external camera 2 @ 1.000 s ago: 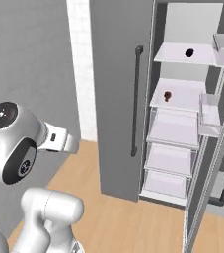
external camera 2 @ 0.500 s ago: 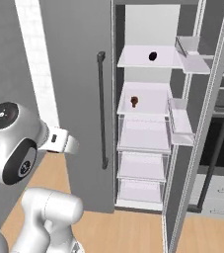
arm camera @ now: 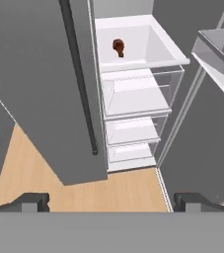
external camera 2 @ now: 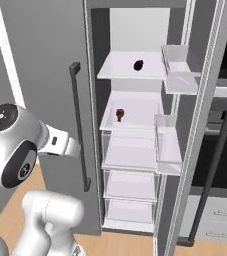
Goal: Place one eggplant and one chicken drumstick in each tupperware on the nearby counter, to pack two identical lunches.
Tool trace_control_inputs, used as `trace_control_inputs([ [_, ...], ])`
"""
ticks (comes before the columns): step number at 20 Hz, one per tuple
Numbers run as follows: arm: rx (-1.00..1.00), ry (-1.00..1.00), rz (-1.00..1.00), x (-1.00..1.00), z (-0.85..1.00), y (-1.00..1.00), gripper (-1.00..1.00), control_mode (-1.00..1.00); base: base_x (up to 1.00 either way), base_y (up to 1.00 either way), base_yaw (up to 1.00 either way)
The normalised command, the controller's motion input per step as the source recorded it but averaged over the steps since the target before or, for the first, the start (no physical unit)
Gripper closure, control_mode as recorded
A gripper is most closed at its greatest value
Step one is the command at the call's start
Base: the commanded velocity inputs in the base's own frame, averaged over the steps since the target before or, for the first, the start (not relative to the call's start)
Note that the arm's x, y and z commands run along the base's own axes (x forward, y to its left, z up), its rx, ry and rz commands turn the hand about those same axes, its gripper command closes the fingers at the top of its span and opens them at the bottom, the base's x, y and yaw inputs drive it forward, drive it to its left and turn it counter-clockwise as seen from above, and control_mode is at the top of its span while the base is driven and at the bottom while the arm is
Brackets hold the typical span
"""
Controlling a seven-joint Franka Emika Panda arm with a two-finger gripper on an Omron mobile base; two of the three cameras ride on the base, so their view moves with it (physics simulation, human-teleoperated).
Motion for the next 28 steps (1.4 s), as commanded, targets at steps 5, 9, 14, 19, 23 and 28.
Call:
trace_control_inputs([
  [5,0.0,0.0,0.0,0.0,0.0,0.0,-1.0,1.0,0.8,-0.35,0.0],
  [9,0.0,0.0,0.0,0.0,0.0,0.0,-1.0,1.0,0.61,-0.39,0.0],
  [14,0.0,0.0,0.0,0.0,0.0,0.0,-1.0,1.0,0.52,-0.32,0.0],
  [19,0.0,0.0,0.0,0.0,0.0,0.0,-1.0,1.0,0.85,-0.17,0.0],
  [23,0.0,0.0,0.0,0.0,0.0,0.0,-1.0,1.0,0.72,-0.32,0.02],
  [28,0.03,0.0,0.1,0.41,-0.1,-0.19,-1.0,-1.0,0.17,-0.15,0.04],
])
